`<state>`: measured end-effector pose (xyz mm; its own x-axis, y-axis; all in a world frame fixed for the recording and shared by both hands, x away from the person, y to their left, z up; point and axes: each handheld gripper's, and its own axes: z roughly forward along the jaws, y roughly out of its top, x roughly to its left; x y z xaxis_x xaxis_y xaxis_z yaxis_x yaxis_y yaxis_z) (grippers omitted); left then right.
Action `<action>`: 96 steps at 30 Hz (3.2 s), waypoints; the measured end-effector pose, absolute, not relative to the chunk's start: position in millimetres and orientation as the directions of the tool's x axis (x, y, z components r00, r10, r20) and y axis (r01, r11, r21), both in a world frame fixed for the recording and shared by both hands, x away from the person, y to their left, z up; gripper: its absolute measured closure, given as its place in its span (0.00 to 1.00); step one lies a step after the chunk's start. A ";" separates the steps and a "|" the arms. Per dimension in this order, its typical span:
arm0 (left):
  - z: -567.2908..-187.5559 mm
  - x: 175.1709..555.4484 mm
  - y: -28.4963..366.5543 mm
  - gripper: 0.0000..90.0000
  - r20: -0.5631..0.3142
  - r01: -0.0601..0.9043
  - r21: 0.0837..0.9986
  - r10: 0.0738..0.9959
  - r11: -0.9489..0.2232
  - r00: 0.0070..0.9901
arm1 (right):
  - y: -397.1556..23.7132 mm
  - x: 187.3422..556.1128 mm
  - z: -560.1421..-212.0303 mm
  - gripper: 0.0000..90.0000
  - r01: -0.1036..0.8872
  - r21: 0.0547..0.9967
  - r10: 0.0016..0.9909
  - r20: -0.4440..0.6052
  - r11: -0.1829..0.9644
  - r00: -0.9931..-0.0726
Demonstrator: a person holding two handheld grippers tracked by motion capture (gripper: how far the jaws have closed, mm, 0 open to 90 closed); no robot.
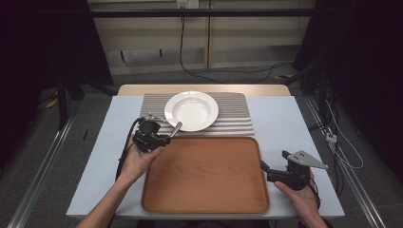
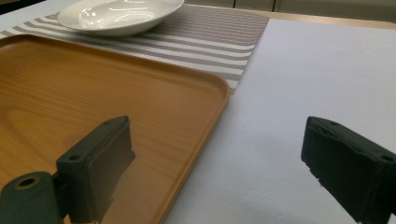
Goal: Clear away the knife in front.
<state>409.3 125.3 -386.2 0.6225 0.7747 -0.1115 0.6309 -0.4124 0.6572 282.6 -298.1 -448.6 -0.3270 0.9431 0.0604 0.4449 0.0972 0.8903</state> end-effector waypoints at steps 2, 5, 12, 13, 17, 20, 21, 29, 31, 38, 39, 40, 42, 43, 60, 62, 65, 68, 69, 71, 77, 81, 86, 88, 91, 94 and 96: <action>-388.9 407.4 122.0 0.89 -0.112 0.634 0.649 0.771 -0.421 0.626 | -298.1 282.5 -448.6 0.09 0.445 0.890 0.943 0.060 0.097 -0.326; -394.2 403.6 117.0 0.89 -0.111 0.638 0.637 0.768 -0.432 0.631 | -298.2 282.4 -448.5 0.09 0.444 0.891 0.943 0.059 0.098 -0.326; -407.2 396.4 109.2 0.89 -0.126 0.654 0.605 0.756 -0.455 0.642 | -298.0 282.3 -448.5 0.09 0.444 0.891 0.943 0.058 0.100 -0.328; -409.3 396.0 107.6 0.89 -0.123 0.653 0.601 0.754 -0.461 0.645 | -297.8 282.4 -448.5 0.09 0.445 0.890 0.942 0.061 0.098 -0.329; -416.2 396.1 104.1 0.89 -0.125 0.661 0.585 0.753 -0.470 0.646 | -297.5 282.8 -448.6 0.09 0.445 0.890 0.942 0.059 0.101 -0.331; -419.3 395.9 102.6 0.89 -0.128 0.664 0.578 0.751 -0.474 0.647 | -298.2 282.8 -448.7 0.09 0.446 0.890 0.943 0.062 0.097 -0.328; -420.5 395.6 102.0 0.89 -0.129 0.667 0.578 0.755 -0.470 0.644 | -298.4 282.9 -448.8 0.09 0.446 0.890 0.943 0.061 0.098 -0.328; -433.5 395.9 101.8 0.89 -0.146 0.693 0.555 0.766 -0.461 0.627 | -297.1 283.3 -448.8 0.09 0.443 0.891 0.939 0.060 0.103 -0.337; -434.4 395.1 102.4 0.89 -0.140 0.695 0.555 0.772 -0.457 0.620 | -297.2 283.0 -448.7 0.09 0.441 0.891 0.938 0.058 0.105 -0.341; -438.1 392.4 103.2 0.89 -0.145 0.704 0.544 0.776 -0.456 0.614 | -297.9 282.8 -448.8 0.09 0.443 0.891 0.939 0.060 0.102 -0.338; -438.4 391.7 103.6 0.89 -0.144 0.704 0.545 0.777 -0.454 0.613 | -297.7 282.9 -448.7 0.09 0.443 0.891 0.939 0.060 0.102 -0.337; -438.1 390.7 103.8 0.89 -0.145 0.709 0.542 0.781 -0.451 0.607 | -297.3 283.0 -448.6 0.09 0.442 0.891 0.939 0.061 0.101 -0.338; -437.7 389.1 104.6 0.89 -0.142 0.710 0.538 0.781 -0.454 0.608 | -296.9 283.5 -448.9 0.09 0.442 0.891 0.938 0.059 0.105 -0.341; -438.0 388.6 105.2 0.89 -0.144 0.710 0.541 0.781 -0.452 0.607 | -296.8 283.5 -449.1 0.09 0.445 0.890 0.938 0.061 0.104 -0.341; -438.2 388.8 115.1 0.75 -0.201 0.714 0.542 0.757 -0.444 0.622 | -297.4 283.2 -448.8 0.09 0.440 0.892 0.937 0.063 0.102 -0.345; -438.0 389.8 116.3 0.63 -0.194 0.701 0.544 0.743 -0.462 0.640 | -297.4 283.3 -448.9 0.09 0.440 0.892 0.936 0.063 0.103 -0.346; -437.7 389.1 115.3 0.48 -0.157 0.659 0.570 0.722 -0.491 0.674 | -297.9 283.5 -449.5 0.09 0.441 0.892 0.936 0.067 0.099 -0.347; -437.5 389.7 114.1 0.31 -0.129 0.630 0.592 0.712 -0.503 0.690 | -298.5 284.1 -450.2 0.09 0.448 0.889 0.936 0.076 0.093 -0.344; -436.9 390.0 114.5 0.27 -0.134 0.629 0.602 0.714 -0.493 0.688 | -298.5 284.3 -450.2 0.09 0.447 0.890 0.935 0.076 0.092 -0.345; -434.5 390.4 115.7 0.23 -0.129 0.620 0.624 0.719 -0.476 0.683 | -298.2 284.0 -450.0 0.09 0.446 0.890 0.934 0.077 0.093 -0.349; -427.4 386.4 119.4 0.18 -0.137 0.590 0.664 0.700 -0.460 0.700 | -298.1 283.3 -449.4 0.09 0.442 0.892 0.935 0.071 0.096 -0.347; -423.8 381.8 117.9 0.20 -0.116 0.552 0.698 0.688 -0.457 0.716 | -298.2 282.4 -448.7 0.09 0.441 0.892 0.936 0.071 0.095 -0.345; -420.8 376.0 113.1 0.30 -0.074 0.484 0.729 0.648 -0.483 0.758 | -297.2 282.0 -448.2 0.10 0.440 0.893 0.936 0.066 0.099 -0.345; -420.4 374.3 110.7 0.36 -0.060 0.461 0.743 0.638 -0.485 0.768 | -297.1 281.9 -448.1 0.10 0.440 0.892 0.936 0.067 0.099 -0.346; -419.7 372.9 107.6 0.54 -0.074 0.453 0.744 0.613 -0.491 0.787 | -297.2 281.6 -448.0 0.10 0.441 0.892 0.937 0.066 0.098 -0.343; -422.8 372.0 103.0 0.72 -0.097 0.460 0.738 0.596 -0.494 0.797 | -297.4 281.5 -447.9 0.10 0.440 0.892 0.937 0.065 0.100 -0.344; -426.5 373.0 100.5 0.81 -0.128 0.488 0.725 0.600 -0.487 0.790 | -297.3 281.2 -447.6 0.10 0.438 0.893 0.937 0.062 0.102 -0.344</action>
